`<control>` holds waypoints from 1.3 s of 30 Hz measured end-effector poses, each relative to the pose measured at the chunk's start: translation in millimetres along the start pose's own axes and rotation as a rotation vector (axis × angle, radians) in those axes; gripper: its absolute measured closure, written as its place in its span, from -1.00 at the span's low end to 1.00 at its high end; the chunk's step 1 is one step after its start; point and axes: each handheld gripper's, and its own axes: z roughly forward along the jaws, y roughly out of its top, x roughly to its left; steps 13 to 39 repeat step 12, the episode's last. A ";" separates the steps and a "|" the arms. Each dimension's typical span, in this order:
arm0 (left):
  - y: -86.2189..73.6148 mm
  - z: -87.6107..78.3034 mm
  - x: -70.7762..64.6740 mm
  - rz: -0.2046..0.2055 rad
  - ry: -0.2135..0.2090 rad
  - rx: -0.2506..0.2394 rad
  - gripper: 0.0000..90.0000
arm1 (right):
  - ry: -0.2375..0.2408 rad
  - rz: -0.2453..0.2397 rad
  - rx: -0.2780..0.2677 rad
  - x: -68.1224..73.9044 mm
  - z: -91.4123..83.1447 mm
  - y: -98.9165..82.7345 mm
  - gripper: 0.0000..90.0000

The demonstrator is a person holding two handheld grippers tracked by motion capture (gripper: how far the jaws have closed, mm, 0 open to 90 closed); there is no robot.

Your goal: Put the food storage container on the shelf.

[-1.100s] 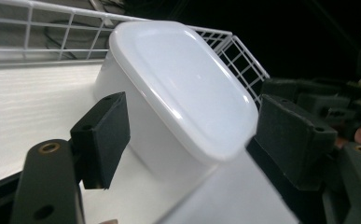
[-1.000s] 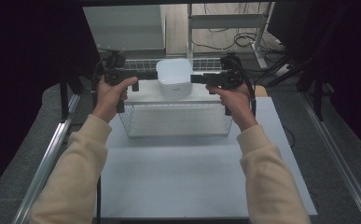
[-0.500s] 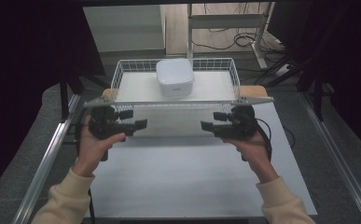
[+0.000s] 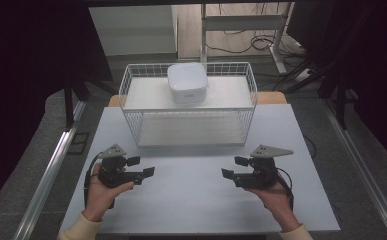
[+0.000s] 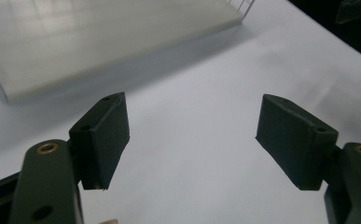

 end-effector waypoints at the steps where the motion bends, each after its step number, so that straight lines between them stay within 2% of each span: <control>1: -3.8 2.2 0.5 -0.005 0.000 0.012 -0.44 | -0.001 0.009 0.007 -2.4 3.7 -6.2 -0.34; 3: -8.6 5.0 0.9 0.001 0.020 0.025 -0.44 | -0.003 0.013 0.054 -5.4 9.3 -11.9 -0.37; 12: -10.3 -0.5 2.3 0.000 0.030 0.003 -0.44 | -0.040 -0.040 -0.020 -3.7 2.9 -14.2 -0.50; 39: -10.3 -0.5 2.3 0.000 0.030 0.003 -0.44 | -0.040 -0.040 -0.020 -3.7 2.9 -14.2 -0.50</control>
